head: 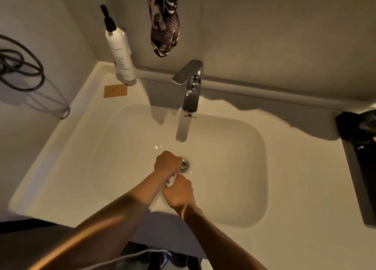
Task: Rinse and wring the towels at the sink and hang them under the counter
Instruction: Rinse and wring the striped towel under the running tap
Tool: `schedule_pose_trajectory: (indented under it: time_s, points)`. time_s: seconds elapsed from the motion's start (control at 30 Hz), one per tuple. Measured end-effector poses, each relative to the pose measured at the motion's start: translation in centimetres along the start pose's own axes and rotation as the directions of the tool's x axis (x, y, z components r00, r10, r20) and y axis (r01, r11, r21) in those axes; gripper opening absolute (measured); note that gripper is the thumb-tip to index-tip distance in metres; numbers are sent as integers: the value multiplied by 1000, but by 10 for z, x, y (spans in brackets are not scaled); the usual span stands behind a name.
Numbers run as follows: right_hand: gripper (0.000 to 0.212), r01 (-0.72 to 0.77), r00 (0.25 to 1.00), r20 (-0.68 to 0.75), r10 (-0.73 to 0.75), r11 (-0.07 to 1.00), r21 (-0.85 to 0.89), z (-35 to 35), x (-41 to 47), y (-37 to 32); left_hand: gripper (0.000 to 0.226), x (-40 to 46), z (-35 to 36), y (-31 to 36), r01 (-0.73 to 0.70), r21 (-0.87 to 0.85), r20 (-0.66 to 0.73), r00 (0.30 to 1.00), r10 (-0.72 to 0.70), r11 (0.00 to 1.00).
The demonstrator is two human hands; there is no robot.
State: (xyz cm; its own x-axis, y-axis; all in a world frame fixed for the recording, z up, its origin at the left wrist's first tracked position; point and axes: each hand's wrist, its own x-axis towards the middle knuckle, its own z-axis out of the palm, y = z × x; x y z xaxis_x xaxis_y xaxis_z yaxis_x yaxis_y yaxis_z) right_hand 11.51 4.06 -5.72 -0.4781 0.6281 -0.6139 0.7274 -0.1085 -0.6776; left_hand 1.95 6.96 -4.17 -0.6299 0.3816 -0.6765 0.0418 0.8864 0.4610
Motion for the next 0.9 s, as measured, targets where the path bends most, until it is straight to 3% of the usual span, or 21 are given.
schedule_pose_trajectory:
  time_s: [0.07, 0.13, 0.23, 0.3, 0.4, 0.57, 0.67, 0.8, 0.9]
  points:
    - [30, 14, 1000, 5, -14, 999, -35, -8, 2, -2, 28, 0, -12, 0, 61, -254, 146, 989, -24, 965]
    - [28, 21, 1000, 0, -21, 999, -30, -23, 4, -5, 31, -3, -24, 1, 89, -459, 264, 964, 40, 884]
    - [53, -31, 999, -21, 36, 976, 214, -48, 10, -12, 42, -12, -41, 5, -8, -494, 331, 923, 197, 869]
    - [66, -30, 999, -19, 38, 949, 315, -60, 10, -16, 45, -24, -46, 8, -41, -430, 355, 911, 210, 902]
    - [62, 1, 998, 54, -23, 927, 374, -76, 0, -24, 44, -35, -51, 10, -174, -372, 252, 926, 280, 912]
    - [49, 83, 980, 101, -174, 809, 582, -118, -28, -33, 32, -59, -67, 18, -172, -674, 171, 910, 378, 718]
    - [43, 117, 970, 85, -227, 748, 653, -133, -39, -41, 30, -70, -73, 17, -160, -741, 166, 897, 409, 653]
    - [37, 204, 955, 27, -295, 723, 660, -143, -54, -47, 39, -95, -82, 28, -212, -681, 187, 875, 447, 701]
    - [46, 293, 945, -13, -326, 829, 477, -146, -58, -54, 37, -114, -87, 47, -366, -525, 20, 897, 441, 768]
